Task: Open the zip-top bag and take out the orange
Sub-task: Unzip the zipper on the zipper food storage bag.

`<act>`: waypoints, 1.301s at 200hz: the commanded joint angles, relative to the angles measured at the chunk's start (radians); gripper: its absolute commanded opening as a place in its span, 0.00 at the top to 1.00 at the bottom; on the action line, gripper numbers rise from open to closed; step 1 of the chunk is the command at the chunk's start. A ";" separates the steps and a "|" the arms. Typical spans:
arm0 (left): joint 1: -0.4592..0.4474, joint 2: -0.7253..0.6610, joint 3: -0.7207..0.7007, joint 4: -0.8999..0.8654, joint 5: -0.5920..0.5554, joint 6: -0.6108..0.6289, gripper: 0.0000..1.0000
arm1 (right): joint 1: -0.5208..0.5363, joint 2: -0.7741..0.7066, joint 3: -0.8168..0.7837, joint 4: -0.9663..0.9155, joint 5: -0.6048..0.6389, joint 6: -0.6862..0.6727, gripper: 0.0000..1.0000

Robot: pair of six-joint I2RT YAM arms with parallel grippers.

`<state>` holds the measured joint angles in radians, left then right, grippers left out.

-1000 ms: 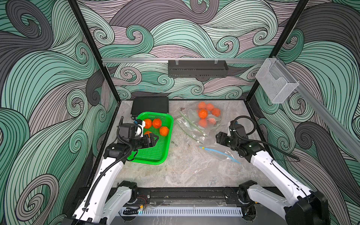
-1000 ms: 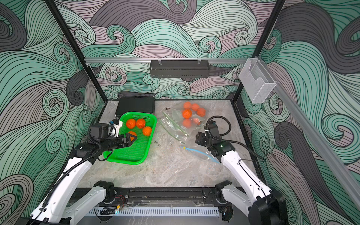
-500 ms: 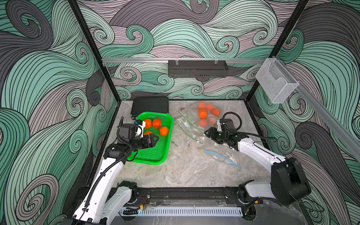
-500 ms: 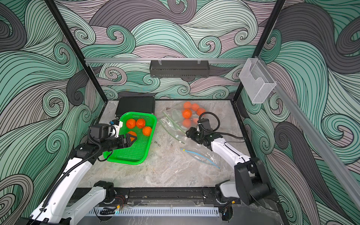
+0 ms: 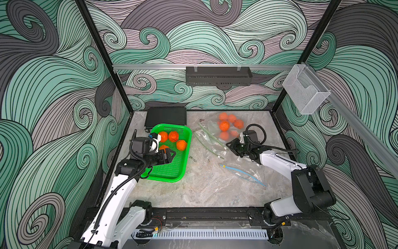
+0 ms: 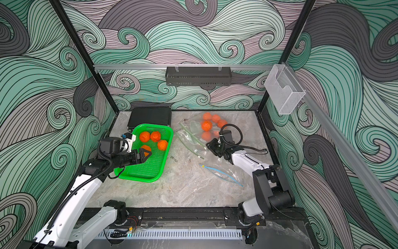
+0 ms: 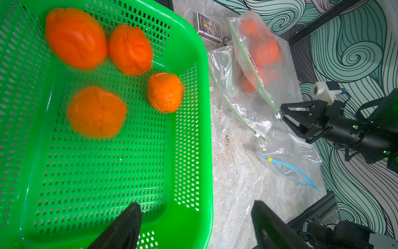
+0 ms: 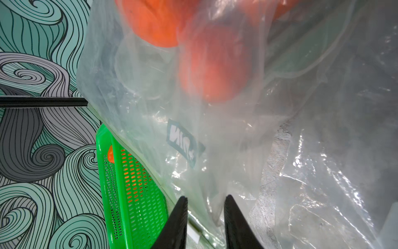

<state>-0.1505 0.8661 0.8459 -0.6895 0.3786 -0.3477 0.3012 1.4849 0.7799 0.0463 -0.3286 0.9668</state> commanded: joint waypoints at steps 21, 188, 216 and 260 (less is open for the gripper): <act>0.008 -0.004 -0.003 -0.020 0.005 0.015 0.19 | -0.013 -0.013 0.009 0.047 -0.077 0.065 0.86; -0.423 0.433 0.374 0.556 0.143 0.888 0.21 | -0.195 -0.160 0.048 -0.027 -0.345 0.246 1.00; -0.506 0.667 0.573 0.422 0.088 1.167 0.22 | -0.239 -0.179 0.045 -0.030 -0.396 0.276 1.00; -0.600 0.889 0.693 0.478 -0.027 1.399 0.24 | -0.252 -0.189 0.039 -0.021 -0.404 0.305 1.00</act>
<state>-0.7013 1.6901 1.4704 -0.2306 0.4397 0.8162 0.0509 1.3067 0.8112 0.0223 -0.6907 1.2350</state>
